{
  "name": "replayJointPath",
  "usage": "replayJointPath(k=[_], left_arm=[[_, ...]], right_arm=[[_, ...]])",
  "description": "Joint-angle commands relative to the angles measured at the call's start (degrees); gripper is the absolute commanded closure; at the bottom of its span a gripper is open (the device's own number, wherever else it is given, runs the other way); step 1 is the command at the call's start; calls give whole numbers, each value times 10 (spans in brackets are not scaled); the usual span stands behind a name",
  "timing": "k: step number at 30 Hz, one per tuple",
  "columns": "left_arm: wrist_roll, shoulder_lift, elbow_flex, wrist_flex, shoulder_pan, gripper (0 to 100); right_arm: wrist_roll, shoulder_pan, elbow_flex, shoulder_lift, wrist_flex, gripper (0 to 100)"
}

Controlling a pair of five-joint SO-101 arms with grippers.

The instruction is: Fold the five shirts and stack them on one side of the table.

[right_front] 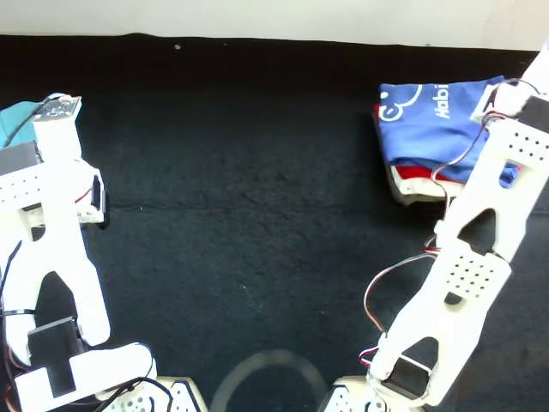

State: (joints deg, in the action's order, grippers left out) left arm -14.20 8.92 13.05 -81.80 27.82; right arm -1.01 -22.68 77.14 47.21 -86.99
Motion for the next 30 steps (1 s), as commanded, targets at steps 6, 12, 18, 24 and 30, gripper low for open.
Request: replayJointPath(k=[6, 12, 18, 24, 30], left_arm=[[-4, 22, -24, 2, 3, 891], [-4, 22, -22, 22, 2, 891], [-4, 22, -20, 20, -15, 891], [-4, 22, -21, 22, -20, 891], [-4, 22, -22, 22, -20, 891]], right_arm=[[61, -50, 21, 16, -23, 951], [107, -48, 25, 70, -57, 951], [113, -55, 27, 78, -64, 951], [143, -71, 104, 79, -65, 951], [144, -56, 214, 78, -118, 947]])
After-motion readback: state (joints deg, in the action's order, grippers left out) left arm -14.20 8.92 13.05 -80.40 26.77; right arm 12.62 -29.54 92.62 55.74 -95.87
